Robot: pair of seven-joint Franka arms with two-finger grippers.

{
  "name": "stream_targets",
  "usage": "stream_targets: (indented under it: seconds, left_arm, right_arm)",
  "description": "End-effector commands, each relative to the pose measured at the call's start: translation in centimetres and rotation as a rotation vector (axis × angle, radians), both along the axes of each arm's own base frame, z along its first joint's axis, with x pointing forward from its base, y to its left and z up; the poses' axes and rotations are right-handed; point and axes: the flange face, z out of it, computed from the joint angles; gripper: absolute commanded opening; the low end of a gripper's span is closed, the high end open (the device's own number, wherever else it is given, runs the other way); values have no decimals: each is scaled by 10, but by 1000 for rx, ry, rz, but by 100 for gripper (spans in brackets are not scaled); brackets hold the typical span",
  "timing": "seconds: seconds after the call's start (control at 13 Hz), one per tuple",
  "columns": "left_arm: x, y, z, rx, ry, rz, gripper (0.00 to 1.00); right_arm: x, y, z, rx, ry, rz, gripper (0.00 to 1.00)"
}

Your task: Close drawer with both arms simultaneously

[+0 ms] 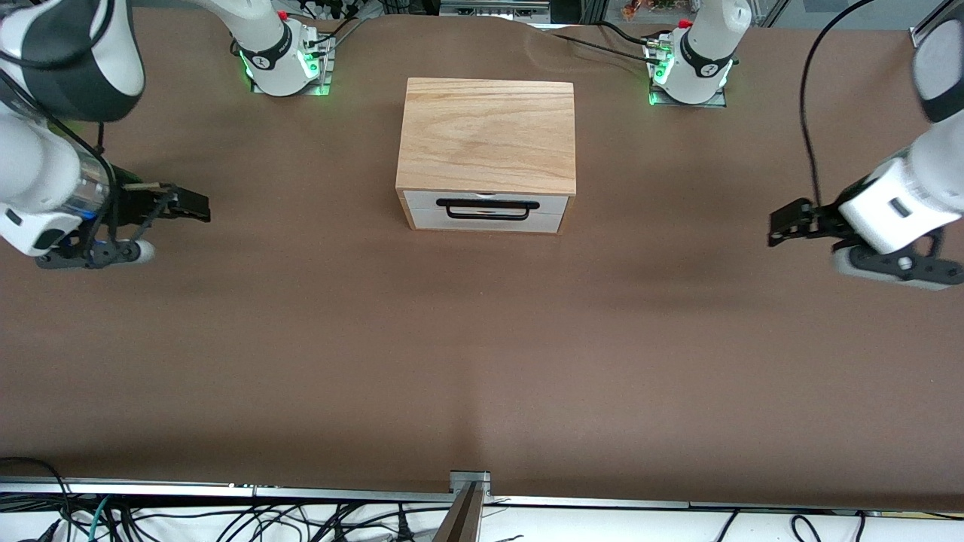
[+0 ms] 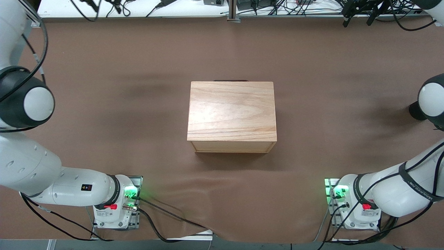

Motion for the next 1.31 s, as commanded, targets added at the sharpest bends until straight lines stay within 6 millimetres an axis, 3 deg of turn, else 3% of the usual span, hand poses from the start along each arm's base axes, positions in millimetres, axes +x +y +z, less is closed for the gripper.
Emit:
stream_targets:
  seconds: [0.0, 0.31, 1.23]
  left_arm:
    - [-38, 9, -1, 24, -77, 40, 100]
    - [-57, 11, 0, 76, -58, 25, 100]
    - [-55, 5, 8, 75, -55, 18, 100]
  right_arm:
    - [-25, -28, 32, 30, -29, 0, 100]
    - [-59, -38, 51, 6, -53, 8, 100]
    - [-51, -41, 63, -29, -77, 21, 100]
